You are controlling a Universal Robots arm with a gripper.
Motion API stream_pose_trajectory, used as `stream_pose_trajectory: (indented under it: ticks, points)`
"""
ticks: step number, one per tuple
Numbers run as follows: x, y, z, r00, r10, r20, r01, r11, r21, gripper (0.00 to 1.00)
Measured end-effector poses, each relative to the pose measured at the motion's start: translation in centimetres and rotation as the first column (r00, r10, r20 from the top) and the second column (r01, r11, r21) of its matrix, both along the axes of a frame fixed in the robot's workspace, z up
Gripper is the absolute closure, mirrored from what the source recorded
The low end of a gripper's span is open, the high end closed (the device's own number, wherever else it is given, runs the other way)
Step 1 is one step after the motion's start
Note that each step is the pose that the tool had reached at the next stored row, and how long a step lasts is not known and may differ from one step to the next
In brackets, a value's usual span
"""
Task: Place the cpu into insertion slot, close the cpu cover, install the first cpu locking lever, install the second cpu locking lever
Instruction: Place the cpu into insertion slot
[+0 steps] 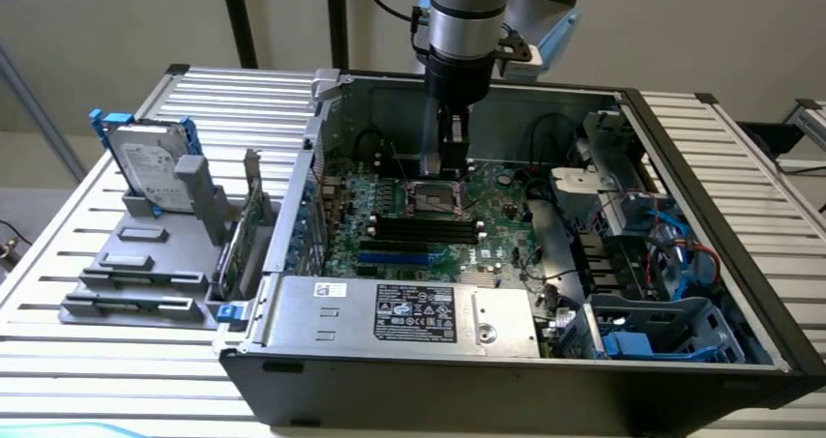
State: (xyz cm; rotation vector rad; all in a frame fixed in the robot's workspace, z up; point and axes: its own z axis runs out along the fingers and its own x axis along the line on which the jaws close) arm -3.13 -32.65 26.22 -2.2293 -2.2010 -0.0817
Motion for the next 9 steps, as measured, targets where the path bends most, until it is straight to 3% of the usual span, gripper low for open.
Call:
stream_pose_trajectory:
  ticks: [9]
  points:
    - [0.0,0.02,-1.16,1.0,-0.001,0.0001,0.001,1.0,-0.0008,0.45]
